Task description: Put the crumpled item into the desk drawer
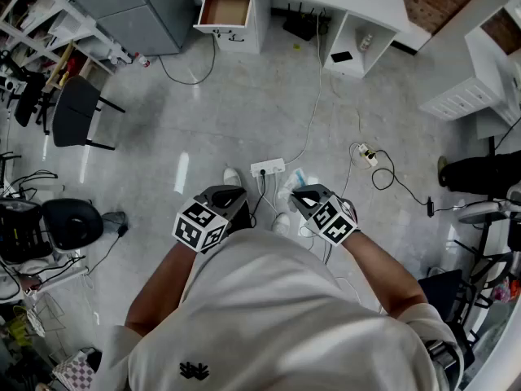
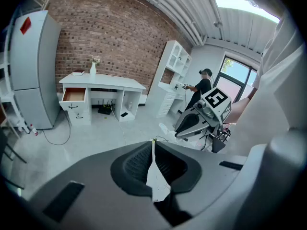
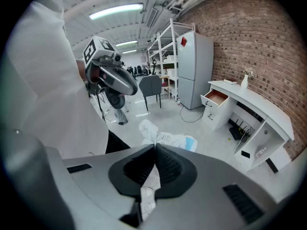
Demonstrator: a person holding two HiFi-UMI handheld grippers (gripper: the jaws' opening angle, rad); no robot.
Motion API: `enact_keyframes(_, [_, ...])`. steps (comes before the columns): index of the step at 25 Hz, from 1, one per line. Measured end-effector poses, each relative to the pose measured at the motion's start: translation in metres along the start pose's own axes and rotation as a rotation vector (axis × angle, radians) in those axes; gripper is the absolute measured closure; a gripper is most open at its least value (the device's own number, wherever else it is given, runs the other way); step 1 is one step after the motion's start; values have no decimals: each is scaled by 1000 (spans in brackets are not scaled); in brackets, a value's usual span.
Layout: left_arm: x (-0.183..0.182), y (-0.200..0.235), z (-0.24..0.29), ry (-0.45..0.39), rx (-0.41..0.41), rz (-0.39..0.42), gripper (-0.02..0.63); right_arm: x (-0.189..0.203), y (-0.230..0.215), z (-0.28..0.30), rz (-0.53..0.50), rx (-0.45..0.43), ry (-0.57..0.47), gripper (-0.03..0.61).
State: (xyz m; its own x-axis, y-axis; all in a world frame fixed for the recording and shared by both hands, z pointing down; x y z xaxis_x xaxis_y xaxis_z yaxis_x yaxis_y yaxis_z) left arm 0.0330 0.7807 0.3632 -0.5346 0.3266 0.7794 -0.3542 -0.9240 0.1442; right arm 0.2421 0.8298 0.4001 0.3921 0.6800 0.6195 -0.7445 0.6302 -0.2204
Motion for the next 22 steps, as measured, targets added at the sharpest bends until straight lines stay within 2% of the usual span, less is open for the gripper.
enact_keyframes(5, [-16, 91, -10, -33, 26, -3, 578, -71, -21, 35, 23, 33, 26, 549])
enact_keyframes(9, [-32, 178, -29, -79, 31, 10, 580, -146, -36, 71, 29, 65, 43, 549])
enact_keyframes(12, [-30, 238, -46, -100, 32, 10, 580, -202, -46, 107, 43, 62, 37, 549])
enact_keyframes(17, [-20, 324, -87, -112, 17, -3, 578, -289, -52, 163, -26, 77, 56, 549])
enact_keyframes(22, [-5, 375, -107, -130, -34, -63, 580, -343, -60, 199, -107, 64, 83, 549])
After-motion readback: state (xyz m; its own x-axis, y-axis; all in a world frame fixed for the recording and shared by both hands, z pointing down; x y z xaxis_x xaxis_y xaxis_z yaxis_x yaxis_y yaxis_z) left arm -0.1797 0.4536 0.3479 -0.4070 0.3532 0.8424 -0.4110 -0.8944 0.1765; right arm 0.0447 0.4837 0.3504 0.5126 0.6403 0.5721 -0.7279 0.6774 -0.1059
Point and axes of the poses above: the fingertips, and each gripper's own axes: z forward along the fingers, y to its left, x out of its underside, the point moved 8 cm from there along -z, backward along the fingers, and after that the axes turned 13 degrees about z, right-handed, at the moved point
